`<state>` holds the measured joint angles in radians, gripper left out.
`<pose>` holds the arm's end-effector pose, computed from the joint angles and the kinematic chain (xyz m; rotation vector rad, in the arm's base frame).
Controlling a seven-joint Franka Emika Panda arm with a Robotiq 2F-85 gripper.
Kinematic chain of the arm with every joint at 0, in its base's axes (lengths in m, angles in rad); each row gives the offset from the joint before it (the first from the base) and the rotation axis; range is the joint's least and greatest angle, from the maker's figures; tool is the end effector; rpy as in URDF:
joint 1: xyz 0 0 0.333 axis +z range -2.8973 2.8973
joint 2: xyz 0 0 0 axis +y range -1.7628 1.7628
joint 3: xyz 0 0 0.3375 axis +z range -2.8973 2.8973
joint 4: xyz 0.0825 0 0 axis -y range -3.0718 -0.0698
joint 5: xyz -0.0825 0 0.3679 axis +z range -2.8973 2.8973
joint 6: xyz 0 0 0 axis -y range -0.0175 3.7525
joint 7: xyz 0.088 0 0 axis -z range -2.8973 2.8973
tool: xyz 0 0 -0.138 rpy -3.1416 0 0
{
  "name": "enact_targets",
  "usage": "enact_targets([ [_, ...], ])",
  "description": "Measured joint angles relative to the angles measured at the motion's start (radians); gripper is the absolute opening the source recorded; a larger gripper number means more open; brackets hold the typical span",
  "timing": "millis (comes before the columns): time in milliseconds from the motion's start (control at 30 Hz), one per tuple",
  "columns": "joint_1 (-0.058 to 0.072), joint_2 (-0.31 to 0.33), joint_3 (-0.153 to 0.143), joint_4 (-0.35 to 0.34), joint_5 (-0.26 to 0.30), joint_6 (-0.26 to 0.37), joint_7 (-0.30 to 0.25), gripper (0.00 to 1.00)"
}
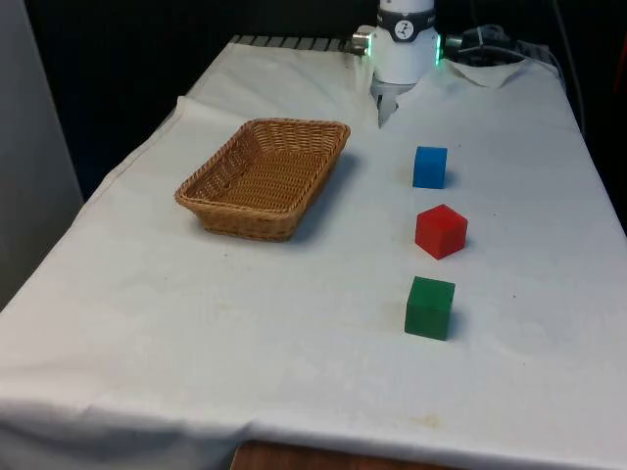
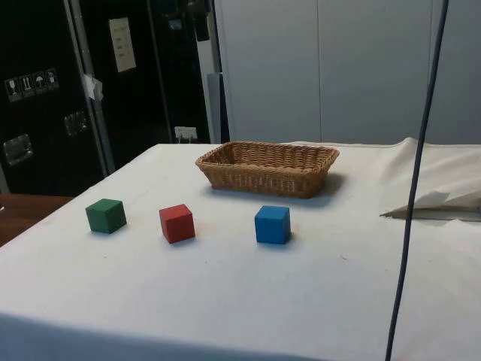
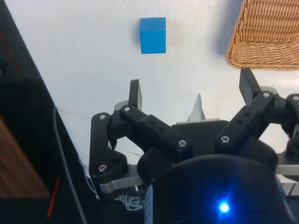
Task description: Pick up exactly two blocks and place them into the basket.
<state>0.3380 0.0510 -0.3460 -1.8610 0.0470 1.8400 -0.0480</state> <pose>0.5514 0.0035 0.4782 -3.1101 -0.0401 0.1059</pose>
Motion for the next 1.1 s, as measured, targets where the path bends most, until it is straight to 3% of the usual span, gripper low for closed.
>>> enact_targets([
  [667,0.000,-0.094,0.056,-0.127,-0.004,0.074,0.080,1.00],
  [1100,0.000,-0.159,0.090,-0.306,-0.004,0.226,0.121,1.00],
])
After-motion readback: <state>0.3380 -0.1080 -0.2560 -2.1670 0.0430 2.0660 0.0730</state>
